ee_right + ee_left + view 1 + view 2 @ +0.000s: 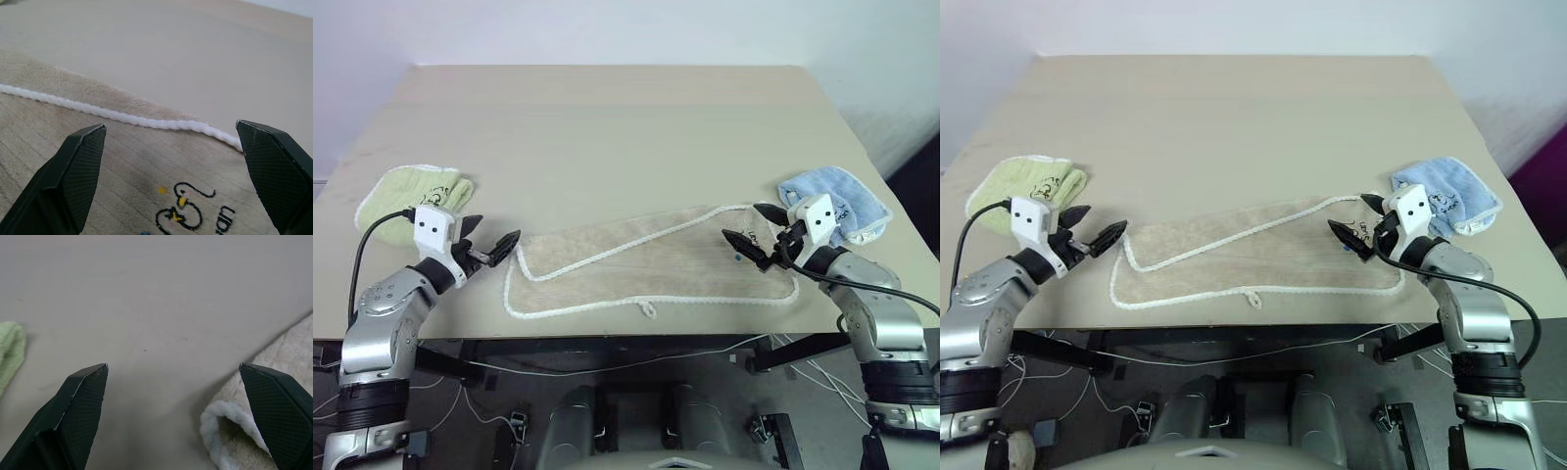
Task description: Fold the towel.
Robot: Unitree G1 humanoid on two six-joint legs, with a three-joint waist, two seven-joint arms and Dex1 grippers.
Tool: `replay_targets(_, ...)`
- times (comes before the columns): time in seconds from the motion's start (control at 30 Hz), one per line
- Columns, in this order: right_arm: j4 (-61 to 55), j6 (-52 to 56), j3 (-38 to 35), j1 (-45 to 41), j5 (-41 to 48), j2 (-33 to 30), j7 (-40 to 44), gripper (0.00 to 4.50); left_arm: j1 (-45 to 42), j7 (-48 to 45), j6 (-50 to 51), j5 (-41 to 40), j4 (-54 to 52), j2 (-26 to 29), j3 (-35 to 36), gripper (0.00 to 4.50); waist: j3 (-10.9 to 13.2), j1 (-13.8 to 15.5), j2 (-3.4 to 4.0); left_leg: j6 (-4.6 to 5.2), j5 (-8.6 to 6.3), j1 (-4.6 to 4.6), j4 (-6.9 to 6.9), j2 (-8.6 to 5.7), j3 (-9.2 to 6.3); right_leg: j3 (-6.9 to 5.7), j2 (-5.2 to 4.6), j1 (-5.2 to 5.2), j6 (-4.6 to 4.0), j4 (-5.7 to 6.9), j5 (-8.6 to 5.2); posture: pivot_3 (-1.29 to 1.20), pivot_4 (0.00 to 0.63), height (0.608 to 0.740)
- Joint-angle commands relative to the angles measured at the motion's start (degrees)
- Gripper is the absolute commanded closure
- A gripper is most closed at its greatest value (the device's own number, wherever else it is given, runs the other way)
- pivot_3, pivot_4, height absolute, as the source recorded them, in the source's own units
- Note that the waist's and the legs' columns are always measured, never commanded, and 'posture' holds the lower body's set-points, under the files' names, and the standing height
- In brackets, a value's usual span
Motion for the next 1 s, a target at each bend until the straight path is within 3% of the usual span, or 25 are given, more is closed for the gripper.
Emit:
replay_targets(0.03, -0.84, -0.94, -0.42, -2.35, 0.55, 0.03, 0.61, 0.0, 0.47, 0.91, 0.32, -0.56, -4.11, -0.64, 0.47, 0.02, 0.0, -0.05, 0.0, 0.0, 0.0, 0.0, 0.0, 0.0, 0.0, 0.0, 0.0, 0.0, 0.0, 0.0, 0.0, 0.0, 0.15, 0.74)
replay_targets(0.67, 2.5, -4.05, 1.77, -4.77, -1.67, 1.95, 0.98, 0.0, -0.47, 1.43, -1.17, 1.28, -2.24, -1.14, -0.18, 0.02, 0.0, 0.0, 0.0, 0.0, 0.0, 0.0, 0.0, 0.01, 0.0, 0.0, 0.02, 0.0, 0.0, 0.0, 0.0, 0.0, 0.15, 0.74)
replay_targets(1.0, 0.97, -3.95, 1.57, -3.4, -1.96, 2.03, 0.45, 0.0, -2.37, -6.02, -5.26, 3.28, 2.37, 1.74, -3.34, 0.02, 0.0, -0.04, 0.0, 0.0, 0.0, 0.0, 0.0, 0.01, 0.02, 0.0, 0.04, 0.0, 0.0, 0.0, 0.0, 0.0, 0.15, 0.74)
